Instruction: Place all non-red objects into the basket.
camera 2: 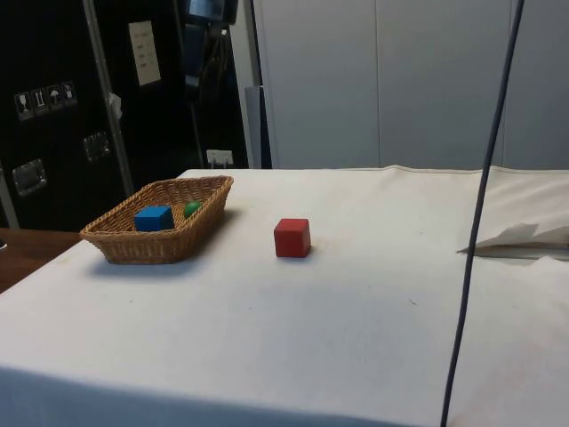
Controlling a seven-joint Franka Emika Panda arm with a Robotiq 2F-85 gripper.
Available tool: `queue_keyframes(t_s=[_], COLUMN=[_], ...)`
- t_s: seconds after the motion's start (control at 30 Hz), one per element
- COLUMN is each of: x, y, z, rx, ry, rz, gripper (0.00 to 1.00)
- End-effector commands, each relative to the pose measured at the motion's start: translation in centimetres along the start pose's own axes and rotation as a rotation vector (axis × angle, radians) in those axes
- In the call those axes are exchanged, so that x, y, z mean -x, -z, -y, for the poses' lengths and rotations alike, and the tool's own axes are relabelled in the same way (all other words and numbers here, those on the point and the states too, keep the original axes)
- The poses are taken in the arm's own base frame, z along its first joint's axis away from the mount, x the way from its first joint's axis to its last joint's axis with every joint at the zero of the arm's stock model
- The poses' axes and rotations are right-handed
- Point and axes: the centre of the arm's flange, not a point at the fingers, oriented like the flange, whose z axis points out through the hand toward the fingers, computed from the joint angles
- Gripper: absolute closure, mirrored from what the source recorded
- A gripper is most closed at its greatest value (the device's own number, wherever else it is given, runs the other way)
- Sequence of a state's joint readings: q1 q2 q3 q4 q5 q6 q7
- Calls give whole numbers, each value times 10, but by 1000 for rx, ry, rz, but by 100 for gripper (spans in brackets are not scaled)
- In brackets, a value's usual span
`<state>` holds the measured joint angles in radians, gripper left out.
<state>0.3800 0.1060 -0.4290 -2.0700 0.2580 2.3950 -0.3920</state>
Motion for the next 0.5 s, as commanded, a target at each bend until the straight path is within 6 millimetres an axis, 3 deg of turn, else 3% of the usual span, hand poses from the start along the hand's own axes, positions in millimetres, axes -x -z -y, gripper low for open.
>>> queue_keyframes(t_s=[0.0,0.47], x=[2,6], y=[-1,-2], z=[-1,-6], rx=[22,108], ry=[4,16], rz=[7,45], gripper=[0,0])
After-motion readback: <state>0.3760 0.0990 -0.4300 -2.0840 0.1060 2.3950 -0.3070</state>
